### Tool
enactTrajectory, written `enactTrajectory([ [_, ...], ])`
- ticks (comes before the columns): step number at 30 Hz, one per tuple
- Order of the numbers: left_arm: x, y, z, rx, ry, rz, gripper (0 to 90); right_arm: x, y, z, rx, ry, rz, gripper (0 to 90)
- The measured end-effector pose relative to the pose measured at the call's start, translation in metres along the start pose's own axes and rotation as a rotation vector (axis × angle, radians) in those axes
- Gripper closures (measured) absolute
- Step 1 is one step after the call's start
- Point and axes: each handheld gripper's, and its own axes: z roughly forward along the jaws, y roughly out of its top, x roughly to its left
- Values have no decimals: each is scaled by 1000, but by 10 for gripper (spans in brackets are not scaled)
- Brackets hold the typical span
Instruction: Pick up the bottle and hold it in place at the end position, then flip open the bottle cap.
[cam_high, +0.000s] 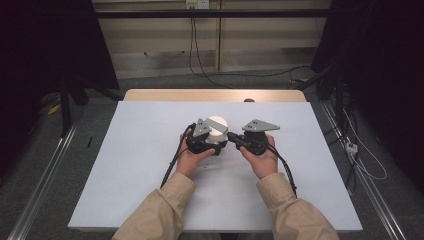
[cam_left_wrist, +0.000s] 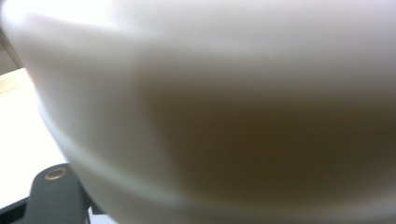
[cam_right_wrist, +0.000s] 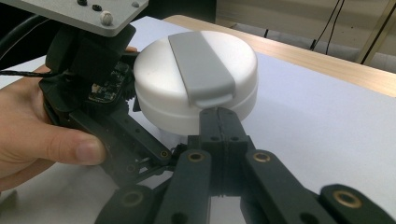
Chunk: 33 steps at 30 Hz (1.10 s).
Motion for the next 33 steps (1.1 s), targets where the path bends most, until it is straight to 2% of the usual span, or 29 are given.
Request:
enactTrajectory([
  [20,0,0,1,10,-2,5,186,0,12,-3,-18,2,-14,900],
  [24,0,0,0,12,15,17,186,1,15,-3,-23,2,-16,900],
  [26,0,0,0,7,13,9,186,1,16,-3,-27,4,-20,900],
  [27,0,0,1,10,-4,16,186,1,17,-3,-28,4,-21,900],
  [28,-1,0,1,8,5,5,186,1,18,-3,-31,3,-19,900],
  [30,-1,0,1,7,13,10,186,1,19,-3,-33,4,-21,900],
  [33,-2,0,1,7,6,5,186,2,24,-3,-41,3,-26,900],
])
